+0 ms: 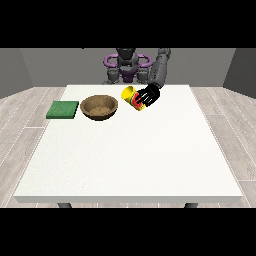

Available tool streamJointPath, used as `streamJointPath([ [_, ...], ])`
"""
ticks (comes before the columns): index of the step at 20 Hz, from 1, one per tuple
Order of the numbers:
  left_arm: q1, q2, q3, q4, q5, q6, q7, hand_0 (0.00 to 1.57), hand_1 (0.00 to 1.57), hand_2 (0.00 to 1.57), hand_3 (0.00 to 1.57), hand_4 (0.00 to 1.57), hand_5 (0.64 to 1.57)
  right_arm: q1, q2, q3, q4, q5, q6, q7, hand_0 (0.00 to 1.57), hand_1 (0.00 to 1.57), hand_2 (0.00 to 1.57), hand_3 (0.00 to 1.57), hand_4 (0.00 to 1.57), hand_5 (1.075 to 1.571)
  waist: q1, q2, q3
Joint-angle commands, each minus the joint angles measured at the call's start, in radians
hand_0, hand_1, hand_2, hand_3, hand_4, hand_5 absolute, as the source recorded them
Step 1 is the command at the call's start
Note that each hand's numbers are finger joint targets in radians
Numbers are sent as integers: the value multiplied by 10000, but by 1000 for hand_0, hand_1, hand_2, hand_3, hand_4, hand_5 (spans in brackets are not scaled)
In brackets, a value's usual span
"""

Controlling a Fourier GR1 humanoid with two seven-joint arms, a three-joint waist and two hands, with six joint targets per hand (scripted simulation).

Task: Pick the cup and pour the ball into the bowl, then pick the bowl and place it on the pad

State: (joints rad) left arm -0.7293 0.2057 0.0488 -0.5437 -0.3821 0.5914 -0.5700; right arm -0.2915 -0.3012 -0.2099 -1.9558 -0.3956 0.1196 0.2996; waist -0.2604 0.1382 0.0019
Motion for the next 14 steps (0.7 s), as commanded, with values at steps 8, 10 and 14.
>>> streamJointPath([
  [8,-1774,-137,-1272,1266,-2730,2303,3281,1391,1391,1571,1571,920,1561,-337,37,87,233,31,279,-374,0,0,0,0,324,1562,-342,426,-17],
  [10,-2458,375,-1690,1644,-3549,2474,4136,1358,1358,1571,1571,843,1566,-743,35,-74,682,82,100,-489,0,0,0,0,338,1562,-209,472,-9],
  [14,-2881,340,-2923,2466,-5368,2945,5400,1368,1368,1571,1571,828,1552,-650,103,97,1139,256,120,-444,0,0,0,0,347,1562,-128,-154,4],
])
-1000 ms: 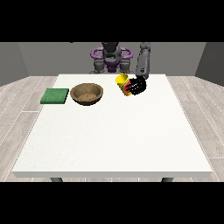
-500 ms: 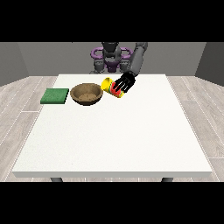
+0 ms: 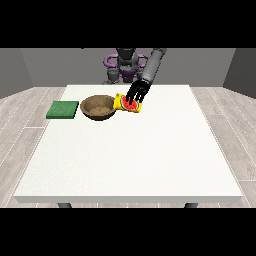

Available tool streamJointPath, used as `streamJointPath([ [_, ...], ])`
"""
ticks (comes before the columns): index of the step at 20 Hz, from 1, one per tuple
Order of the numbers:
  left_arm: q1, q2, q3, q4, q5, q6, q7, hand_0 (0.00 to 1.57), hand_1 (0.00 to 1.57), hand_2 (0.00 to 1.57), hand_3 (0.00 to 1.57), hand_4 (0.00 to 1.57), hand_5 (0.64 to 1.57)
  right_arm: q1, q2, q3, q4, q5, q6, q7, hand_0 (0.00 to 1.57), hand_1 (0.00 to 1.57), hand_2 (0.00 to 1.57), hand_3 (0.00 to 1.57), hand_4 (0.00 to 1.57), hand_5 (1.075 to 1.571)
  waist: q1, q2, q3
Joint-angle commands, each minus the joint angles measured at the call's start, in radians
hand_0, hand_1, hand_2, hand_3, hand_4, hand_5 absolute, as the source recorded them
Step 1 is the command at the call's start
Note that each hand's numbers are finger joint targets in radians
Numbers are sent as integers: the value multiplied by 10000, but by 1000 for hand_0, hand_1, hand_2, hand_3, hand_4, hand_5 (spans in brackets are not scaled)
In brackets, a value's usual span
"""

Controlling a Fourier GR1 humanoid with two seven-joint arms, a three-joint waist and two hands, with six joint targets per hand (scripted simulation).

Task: Pick the cup and pour the ball into the bowl, then pick the bowl and place it on the pad

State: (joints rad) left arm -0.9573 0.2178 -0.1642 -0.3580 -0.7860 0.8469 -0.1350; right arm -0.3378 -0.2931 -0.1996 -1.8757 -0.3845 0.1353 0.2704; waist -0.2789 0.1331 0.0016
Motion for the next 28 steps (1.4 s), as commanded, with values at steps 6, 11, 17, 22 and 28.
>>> streamJointPath([
  [6,-818,-1111,-2801,1825,-3845,68,3025,1326,1326,1433,1427,979,1480,151,502,360,1085,539,-164,-449,0,0,0,0,378,1565,421,-880,9],
  [11,-1277,-1526,-4446,2582,-5736,-1095,4262,1469,1469,1571,1571,982,1490,585,419,178,1797,536,18,-530,0,0,0,0,381,1565,756,-1877,17],
  [17,-1991,-2155,-5709,2316,-7129,-3024,5222,1503,1503,1571,1571,1057,1505,405,313,44,2610,640,119,-716,0,0,0,0,373,1566,1107,-2121,-3],
  [22,-1009,-2171,-6113,931,-7604,-3987,6168,1499,1499,1571,1571,1059,1507,241,203,-115,2621,139,412,-437,0,0,0,0,378,1564,612,-2260,-14],
  [28,-468,-1353,-3099,-119,-4357,-1752,4295,936,936,1369,1305,1089,1448,1000,-378,-1031,2902,-35,777,-1115,0,0,0,0,378,1564,1557,-2019,-37],
])
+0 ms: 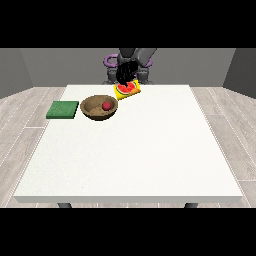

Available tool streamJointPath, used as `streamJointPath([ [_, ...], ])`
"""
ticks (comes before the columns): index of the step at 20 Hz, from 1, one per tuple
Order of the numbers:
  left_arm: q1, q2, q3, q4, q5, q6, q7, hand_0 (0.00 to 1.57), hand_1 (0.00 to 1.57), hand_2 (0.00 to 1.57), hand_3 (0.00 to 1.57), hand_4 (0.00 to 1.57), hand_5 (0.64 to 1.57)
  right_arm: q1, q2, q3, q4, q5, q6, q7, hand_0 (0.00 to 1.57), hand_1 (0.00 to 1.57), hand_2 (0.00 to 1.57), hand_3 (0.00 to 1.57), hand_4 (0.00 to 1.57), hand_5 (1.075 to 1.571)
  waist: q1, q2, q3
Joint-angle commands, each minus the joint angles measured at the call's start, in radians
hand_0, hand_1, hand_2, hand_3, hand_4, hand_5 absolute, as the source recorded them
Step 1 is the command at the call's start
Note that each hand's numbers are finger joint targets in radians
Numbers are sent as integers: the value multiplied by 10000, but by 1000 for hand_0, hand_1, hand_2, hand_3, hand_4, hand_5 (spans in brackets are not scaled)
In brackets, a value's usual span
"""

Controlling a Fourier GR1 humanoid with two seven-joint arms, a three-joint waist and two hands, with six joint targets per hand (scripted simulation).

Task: Pick the cup and pour the ball into the bowl, then pick the bowl and place it on the pad

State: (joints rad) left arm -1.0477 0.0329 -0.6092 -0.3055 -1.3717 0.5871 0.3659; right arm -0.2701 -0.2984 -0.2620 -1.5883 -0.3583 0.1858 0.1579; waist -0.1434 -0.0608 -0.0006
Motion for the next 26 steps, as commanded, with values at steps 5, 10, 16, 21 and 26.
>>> streamJointPath([
  [5,1136,1165,3481,-1936,4212,1749,-2296,1259,1259,1571,1571,747,1569,582,-185,-467,-217,-124,69,-230,0,0,0,0,377,1566,627,200,-51],
  [10,3147,1609,4614,-3116,6534,2440,-5383,1458,1458,1571,1571,1104,1570,334,-275,-541,-1170,-167,-151,-165,0,0,0,0,395,1564,669,1351,-69],
  [16,4058,888,6133,-4991,10082,1045,-8073,1501,1501,1571,1571,1472,1461,569,15,-518,-1861,-153,-474,-151,0,0,0,0,419,1565,1130,1677,-124],
  [21,3775,-293,7372,-6179,13400,-1822,-8595,1219,1219,1389,1062,701,1560,567,233,-418,-1793,-143,-577,-194,0,0,0,56,477,1565,1579,2052,-206],
  [26,3961,1060,8843,-6262,15566,-5319,-10105,173,173,0,0,202,1566,645,621,-123,-2704,313,-1218,-152,0,0,0,0,512,1563,2097,3012,-71],
])
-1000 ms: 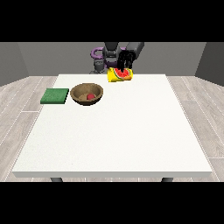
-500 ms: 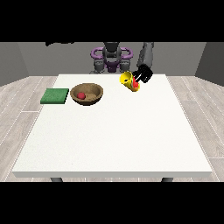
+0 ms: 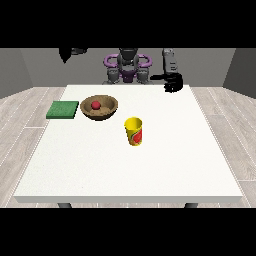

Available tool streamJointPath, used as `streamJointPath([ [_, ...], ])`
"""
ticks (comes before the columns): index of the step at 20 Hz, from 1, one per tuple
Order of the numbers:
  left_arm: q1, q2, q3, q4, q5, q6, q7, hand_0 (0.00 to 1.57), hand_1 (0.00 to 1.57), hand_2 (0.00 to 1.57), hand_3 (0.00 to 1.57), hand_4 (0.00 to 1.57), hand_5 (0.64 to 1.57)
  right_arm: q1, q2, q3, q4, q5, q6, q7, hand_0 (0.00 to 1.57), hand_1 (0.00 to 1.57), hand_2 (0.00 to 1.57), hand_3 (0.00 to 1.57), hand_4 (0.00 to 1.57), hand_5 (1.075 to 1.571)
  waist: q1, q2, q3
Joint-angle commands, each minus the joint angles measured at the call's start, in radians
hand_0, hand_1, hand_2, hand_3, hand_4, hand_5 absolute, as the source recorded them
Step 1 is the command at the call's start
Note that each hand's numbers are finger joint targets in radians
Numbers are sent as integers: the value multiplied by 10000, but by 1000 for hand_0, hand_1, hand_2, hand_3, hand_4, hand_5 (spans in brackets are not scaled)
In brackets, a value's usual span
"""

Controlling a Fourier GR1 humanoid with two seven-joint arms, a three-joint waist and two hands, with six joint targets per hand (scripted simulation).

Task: Pick the cup and pour the ball into the bowl, then pick the bowl and place it on the pad

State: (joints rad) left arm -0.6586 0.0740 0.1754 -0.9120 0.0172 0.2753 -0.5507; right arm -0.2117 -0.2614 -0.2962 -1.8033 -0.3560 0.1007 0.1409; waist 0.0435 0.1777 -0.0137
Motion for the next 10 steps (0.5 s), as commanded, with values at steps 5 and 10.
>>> streamJointPath([
  [5,-658,1869,1684,836,2419,-3736,-816,0,0,0,0,0,1551,-672,534,1077,-1195,1068,-1201,683,0,0,0,0,498,1567,-117,1244,122],
  [10,-1299,4103,2127,1028,2730,-5118,282,0,0,0,0,0,1531,-499,824,920,-69,1003,-931,-283,0,0,0,0,476,1569,-87,1827,136],
])
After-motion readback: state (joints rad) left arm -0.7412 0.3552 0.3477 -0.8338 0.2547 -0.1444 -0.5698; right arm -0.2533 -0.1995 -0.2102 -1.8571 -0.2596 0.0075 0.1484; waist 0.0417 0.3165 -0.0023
